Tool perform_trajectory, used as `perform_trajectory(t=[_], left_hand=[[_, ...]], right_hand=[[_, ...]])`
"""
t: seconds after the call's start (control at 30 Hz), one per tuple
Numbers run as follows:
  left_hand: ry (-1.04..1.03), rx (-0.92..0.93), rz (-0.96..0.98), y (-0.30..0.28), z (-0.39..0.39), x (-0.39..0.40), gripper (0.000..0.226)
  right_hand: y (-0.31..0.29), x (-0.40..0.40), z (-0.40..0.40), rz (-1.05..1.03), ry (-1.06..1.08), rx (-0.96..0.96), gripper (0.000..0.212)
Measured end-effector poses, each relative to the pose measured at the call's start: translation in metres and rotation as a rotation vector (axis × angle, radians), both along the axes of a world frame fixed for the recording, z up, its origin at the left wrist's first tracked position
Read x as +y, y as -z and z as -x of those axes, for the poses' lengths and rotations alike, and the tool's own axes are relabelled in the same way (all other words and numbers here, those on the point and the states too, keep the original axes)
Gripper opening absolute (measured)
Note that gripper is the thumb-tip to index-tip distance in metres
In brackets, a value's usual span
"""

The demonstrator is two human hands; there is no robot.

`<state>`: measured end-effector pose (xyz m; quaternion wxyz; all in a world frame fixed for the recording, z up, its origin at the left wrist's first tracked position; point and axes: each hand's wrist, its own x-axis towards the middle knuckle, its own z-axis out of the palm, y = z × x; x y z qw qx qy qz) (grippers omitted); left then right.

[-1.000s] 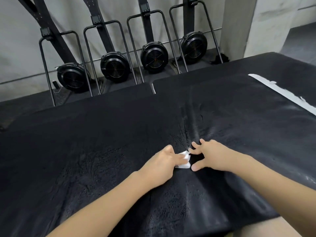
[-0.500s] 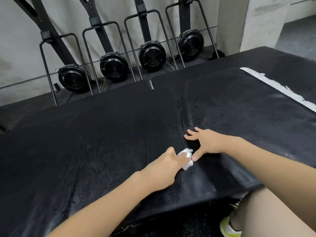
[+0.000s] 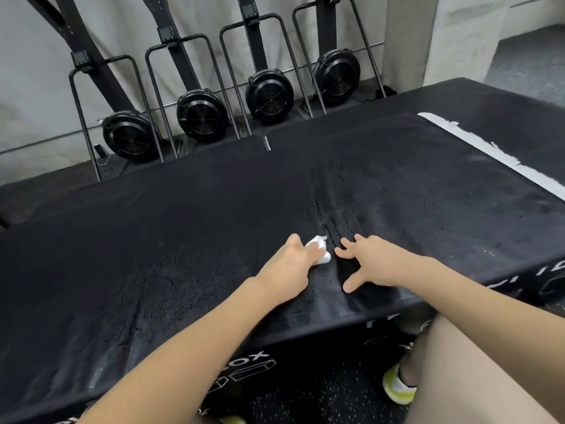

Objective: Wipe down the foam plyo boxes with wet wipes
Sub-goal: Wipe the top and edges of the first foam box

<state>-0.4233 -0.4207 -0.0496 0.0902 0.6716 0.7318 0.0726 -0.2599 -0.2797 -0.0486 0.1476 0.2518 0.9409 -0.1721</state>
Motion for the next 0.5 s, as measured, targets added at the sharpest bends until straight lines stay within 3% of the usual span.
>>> perform_trajectory(t=[0.23,0.33,0.43,0.5], left_hand=[[0.319,0.098,-0.001,0.008,-0.041,-0.051,0.051],[0.275,0.136,-0.056,0.007,-0.031,-0.039,0.056],[0.031,0.055,-0.014,0.001,-0.029,-0.025,0.058],[0.084,0.059,-0.08,0.003,-0.037,-0.03,0.054]], right_hand=[[0.002,-0.002,-0.002,-0.038,-0.024,0.004,0.093],[0.005,0.002,-0.001,-0.023,-0.022,-0.009,0.093],[0.006,0.014,-0.004,0.07,-0.007,-0.015,0.095],[0.007,0.022,-0.006,0.099,-0.005,-0.024,0.095]])
